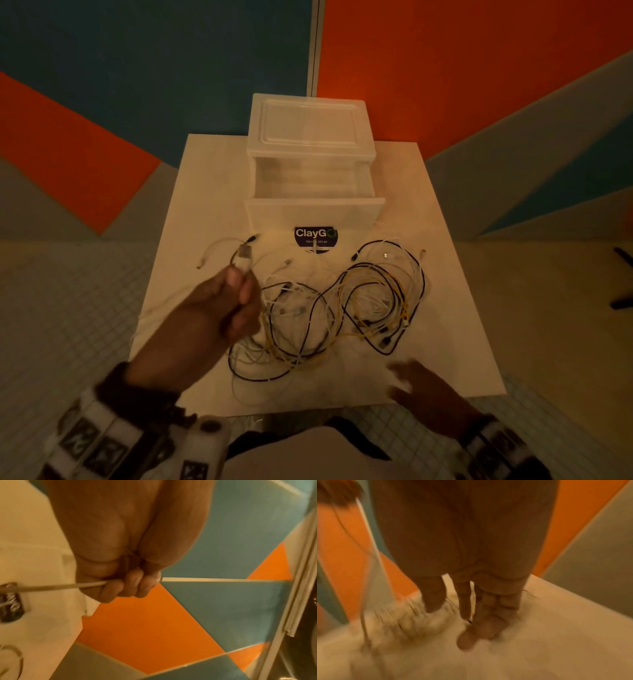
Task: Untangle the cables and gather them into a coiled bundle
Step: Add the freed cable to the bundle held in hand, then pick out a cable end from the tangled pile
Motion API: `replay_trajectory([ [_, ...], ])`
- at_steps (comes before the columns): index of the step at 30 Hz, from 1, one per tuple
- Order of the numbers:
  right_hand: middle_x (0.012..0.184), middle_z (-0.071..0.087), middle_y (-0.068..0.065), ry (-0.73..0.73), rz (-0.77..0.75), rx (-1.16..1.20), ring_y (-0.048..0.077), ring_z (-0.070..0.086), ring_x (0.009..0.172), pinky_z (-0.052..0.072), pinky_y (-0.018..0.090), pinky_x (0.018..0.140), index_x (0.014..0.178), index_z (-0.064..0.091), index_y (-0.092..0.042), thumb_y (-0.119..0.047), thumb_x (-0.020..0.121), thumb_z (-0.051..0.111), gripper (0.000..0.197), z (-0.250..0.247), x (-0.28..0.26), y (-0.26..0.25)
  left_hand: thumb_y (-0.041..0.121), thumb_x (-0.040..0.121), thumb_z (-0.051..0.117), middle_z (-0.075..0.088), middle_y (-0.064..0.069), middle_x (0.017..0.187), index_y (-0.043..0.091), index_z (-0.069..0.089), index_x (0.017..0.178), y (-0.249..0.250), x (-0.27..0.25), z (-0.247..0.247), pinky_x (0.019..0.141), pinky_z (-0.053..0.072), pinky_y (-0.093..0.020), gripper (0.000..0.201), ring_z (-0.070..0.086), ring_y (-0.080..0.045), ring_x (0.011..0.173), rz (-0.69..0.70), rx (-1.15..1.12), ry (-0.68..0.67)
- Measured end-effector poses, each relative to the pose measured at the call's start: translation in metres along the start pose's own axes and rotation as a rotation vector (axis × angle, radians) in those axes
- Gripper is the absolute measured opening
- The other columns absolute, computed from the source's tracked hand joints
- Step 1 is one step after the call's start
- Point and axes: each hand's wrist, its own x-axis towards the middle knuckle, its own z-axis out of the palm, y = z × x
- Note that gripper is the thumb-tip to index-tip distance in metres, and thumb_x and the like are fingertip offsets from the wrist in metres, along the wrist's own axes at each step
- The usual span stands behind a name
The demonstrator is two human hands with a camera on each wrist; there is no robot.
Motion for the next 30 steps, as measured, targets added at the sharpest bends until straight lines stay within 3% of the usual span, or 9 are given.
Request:
replay_trajectory([
  [3,0.136,0.043,-0.004,0.022,-0.403,0.164,-0.007,0.056,0.090,0.044,0.009,0.075,0.136,0.039,-0.042,-0.055,0.084,0.062,0.058,-0.008,0.031,-0.069,0.031,0.096,0.041,0.030,-0.004,0.060,0.014,0.052,0.072,-0.024,0.004,0.019,0.050,0.031,-0.024,0.031,0.026,-0.012,0.051,-0.048,-0.081,-0.063],
  [6,0.109,0.063,0.012,-0.166,-0.642,0.134,0.014,0.060,0.080,0.051,0.026,0.077,0.112,0.064,-0.006,-0.019,0.097,0.056,0.022,0.002,0.044,-0.137,0.041,0.093,0.057,0.029,-0.003,0.060,0.013,0.051,0.074,-0.035,0.009,0.022,0.051,0.031,-0.025,0.034,0.025,-0.012,0.052,-0.012,-0.101,-0.069],
  [9,0.097,0.068,0.020,-0.313,-0.571,0.058,0.011,0.058,0.071,0.048,0.024,0.079,0.099,0.066,0.005,-0.005,0.099,0.043,0.025,0.028,0.068,-0.137,0.044,0.089,0.062,0.029,-0.001,0.060,0.015,0.050,0.074,-0.032,0.011,0.013,0.050,0.031,-0.023,0.035,0.023,-0.011,0.052,0.033,-0.123,-0.030],
  [14,0.115,0.064,0.019,-0.357,-0.519,-0.468,0.033,0.058,0.106,0.046,0.045,0.095,0.110,0.068,-0.001,-0.005,0.090,0.055,0.024,0.067,0.106,-0.083,0.040,0.088,0.065,0.032,0.003,0.059,0.015,0.047,0.076,-0.021,0.005,-0.002,0.050,0.028,-0.024,0.034,0.024,-0.009,0.052,0.100,-0.175,0.024],
  [17,0.130,0.054,0.013,-0.135,-0.380,-0.240,0.026,0.050,0.117,0.040,0.034,0.102,0.118,0.062,-0.008,-0.016,0.097,0.042,0.030,0.062,0.107,-0.040,0.038,0.091,0.059,0.033,0.004,0.058,0.014,0.046,0.076,-0.017,0.004,-0.015,0.048,0.028,-0.023,0.031,0.025,-0.007,0.050,0.116,-0.188,0.037],
  [19,0.109,0.062,0.009,0.338,-0.282,0.017,0.020,0.055,0.097,0.042,0.025,0.084,0.105,0.065,-0.008,-0.030,0.100,0.033,0.038,0.042,0.114,-0.002,0.037,0.095,0.052,0.033,0.005,0.057,0.014,0.045,0.076,-0.018,0.002,-0.020,0.048,0.029,-0.022,0.030,0.026,-0.006,0.049,0.106,-0.185,0.053],
  [22,0.088,0.064,0.012,0.847,0.084,0.125,0.028,0.060,0.082,0.046,0.036,0.071,0.090,0.061,-0.007,-0.015,0.095,0.049,0.015,-0.003,0.136,0.052,0.030,0.102,0.031,0.030,0.004,0.056,0.014,0.045,0.074,-0.024,-0.002,-0.020,0.047,0.027,-0.023,0.035,0.025,-0.007,0.048,0.058,-0.154,0.122],
  [25,0.105,0.061,0.020,0.788,0.412,0.111,0.039,0.059,0.098,0.047,0.044,0.080,0.104,0.053,-0.002,-0.020,0.094,0.053,0.021,-0.033,0.159,0.079,0.028,0.104,0.027,0.028,0.003,0.057,0.014,0.046,0.073,-0.027,-0.004,-0.018,0.046,0.029,-0.022,0.039,0.023,-0.007,0.048,0.040,-0.134,0.138],
  [30,0.117,0.059,0.022,0.788,0.395,0.126,0.041,0.058,0.106,0.048,0.045,0.085,0.131,0.043,-0.003,-0.026,0.095,0.051,0.043,-0.037,0.175,0.076,0.044,0.086,0.067,0.029,0.003,0.057,0.013,0.046,0.075,-0.024,-0.002,-0.026,0.046,0.033,-0.021,0.040,0.024,-0.007,0.048,0.047,-0.153,0.123],
])
